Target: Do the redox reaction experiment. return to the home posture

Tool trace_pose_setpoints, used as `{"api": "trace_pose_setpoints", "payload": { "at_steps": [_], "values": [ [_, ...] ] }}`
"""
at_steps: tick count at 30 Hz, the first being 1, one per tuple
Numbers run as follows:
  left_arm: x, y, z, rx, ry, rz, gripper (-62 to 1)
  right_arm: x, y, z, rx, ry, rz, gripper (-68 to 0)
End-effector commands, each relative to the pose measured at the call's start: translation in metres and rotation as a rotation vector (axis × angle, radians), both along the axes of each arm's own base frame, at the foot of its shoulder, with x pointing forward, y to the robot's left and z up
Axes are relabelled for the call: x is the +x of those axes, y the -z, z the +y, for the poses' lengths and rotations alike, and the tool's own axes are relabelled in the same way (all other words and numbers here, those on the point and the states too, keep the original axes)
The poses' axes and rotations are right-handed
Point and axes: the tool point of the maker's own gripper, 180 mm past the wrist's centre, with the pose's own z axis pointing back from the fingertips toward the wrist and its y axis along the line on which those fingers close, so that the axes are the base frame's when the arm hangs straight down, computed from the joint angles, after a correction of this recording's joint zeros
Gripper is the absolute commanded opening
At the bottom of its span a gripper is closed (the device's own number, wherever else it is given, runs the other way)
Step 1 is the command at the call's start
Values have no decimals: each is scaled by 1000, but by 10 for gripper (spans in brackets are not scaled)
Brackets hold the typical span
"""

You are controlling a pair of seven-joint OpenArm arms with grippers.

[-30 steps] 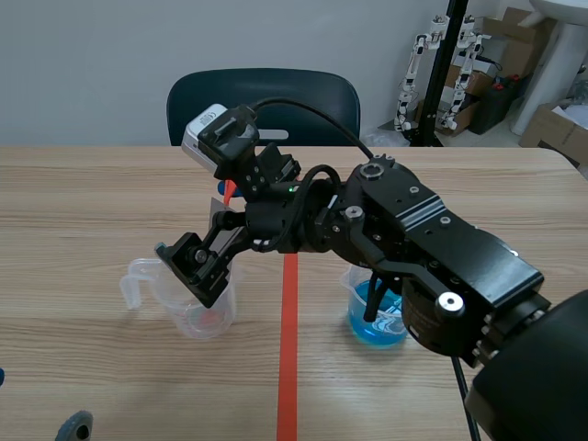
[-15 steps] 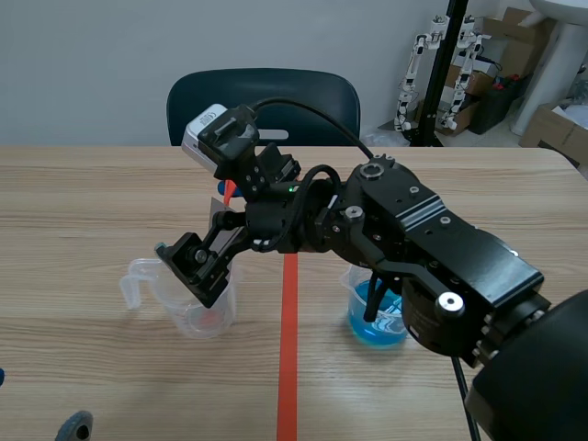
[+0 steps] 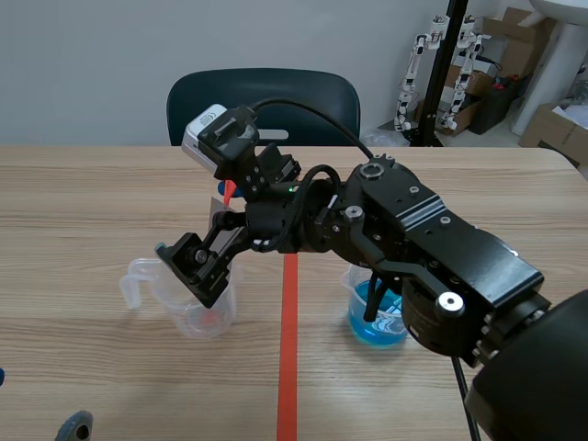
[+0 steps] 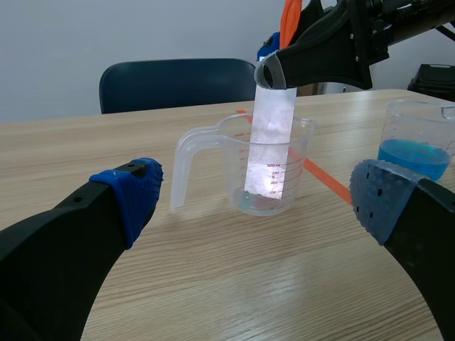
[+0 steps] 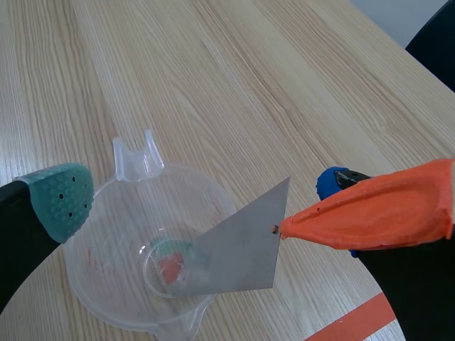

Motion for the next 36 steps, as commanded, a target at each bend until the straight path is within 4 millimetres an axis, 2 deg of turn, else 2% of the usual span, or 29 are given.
{"api": "trace_pose_setpoints", "payload": {
  "at_steps": [1, 9, 14, 18, 22, 29, 32, 36],
  "values": [
    [2, -6, 0, -9, 5, -27, -54, 5, -14, 3, 26, -6, -31, 4],
    [2, -6, 1, -8, 5, -28, -54, 6, -24, 5, 20, -9, -50, 4],
    [2, -7, 6, 6, 13, -29, -54, 5, -48, 8, 51, -9, -71, 4],
    [-2, -13, 17, 39, 45, -40, -54, 12, -75, 1, 87, 17, -107, 4],
    [-7, -42, 43, 26, 34, -140, -54, 18, -103, -10, 133, 54, -135, 4],
    [4, -96, 79, 6, 33, -208, -54, 22, -138, -36, 163, 108, -220, 4],
    [10, -114, 84, -13, 60, -205, -55, 16, -149, -52, 195, 128, -259, 4],
    [21, -131, 77, -40, 118, -179, -59, 6, -158, -78, 229, 171, -311, 4]
  ]
}}
